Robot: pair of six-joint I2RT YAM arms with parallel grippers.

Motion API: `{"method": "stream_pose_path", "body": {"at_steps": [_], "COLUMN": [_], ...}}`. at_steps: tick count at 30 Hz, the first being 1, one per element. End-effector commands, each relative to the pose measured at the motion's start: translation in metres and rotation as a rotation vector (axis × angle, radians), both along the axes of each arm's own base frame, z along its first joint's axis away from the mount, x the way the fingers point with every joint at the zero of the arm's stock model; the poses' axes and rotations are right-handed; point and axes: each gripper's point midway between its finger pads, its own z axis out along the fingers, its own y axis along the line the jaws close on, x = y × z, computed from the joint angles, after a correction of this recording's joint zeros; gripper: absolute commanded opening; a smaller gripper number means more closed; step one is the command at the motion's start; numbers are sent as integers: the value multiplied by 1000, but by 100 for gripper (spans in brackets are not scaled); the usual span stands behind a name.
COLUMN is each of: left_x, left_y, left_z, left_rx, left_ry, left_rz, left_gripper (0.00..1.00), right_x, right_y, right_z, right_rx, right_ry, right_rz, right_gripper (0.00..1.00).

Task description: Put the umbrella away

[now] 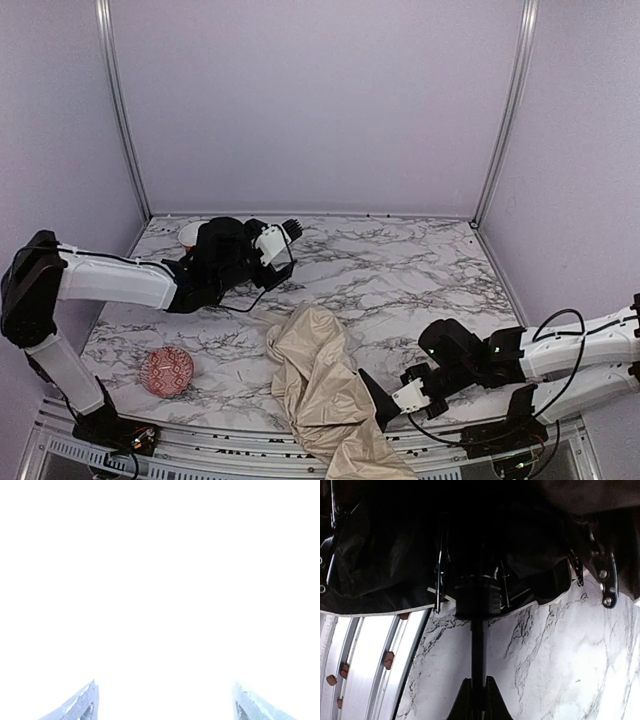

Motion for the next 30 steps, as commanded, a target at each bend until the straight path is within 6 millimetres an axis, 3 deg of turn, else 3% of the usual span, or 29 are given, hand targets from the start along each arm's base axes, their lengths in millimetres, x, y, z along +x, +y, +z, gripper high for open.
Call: {"method": "stream_pose_path", "body": {"at_steps": [1,3,5,7,9,11,14,18,22,25,30], "left_x": [-137,-194,-231,-253,-262,-266,-263,-229,-192,-202,-244], "left_y": [-67,-82,-89,-92,-96,-99,-97,-77,-41,-26,-26], "left_z": [59,75,75,56,48,49,59,64,52,38,20], "left_rx": [-100,-159,-183,-138,-131,-146,-193,-246,-258,-257,-326], "left_ry": [169,285,379,452,475,487,459,378,363,428,592], "left_rz": [-533,-746,-860,-889,-873,-867,-831,-607,-317,-304,-418], "left_gripper": [87,83,84,86,86,86,86,87,91,91,91], "right_x": [16,24,30,33,36,38,51,72,94,107,120], "right_y": [5,8,12,16,20,24,31,46,57,67,75], "right_z": [8,11,14,16,18,19,28,54,67,65,48], "right_rx": [-2,3,7,8,9,10,26,87,158,188,149], "right_ry": [-15,-25,-34,-38,-36,-32,-47,-23,39,65,109], "right_rz": [-26,-43,-52,-54,-53,-55,-117,-238,-350,-406,-460], "right_gripper": [0,0,0,0,0,4,22,33,35,29,29]}}
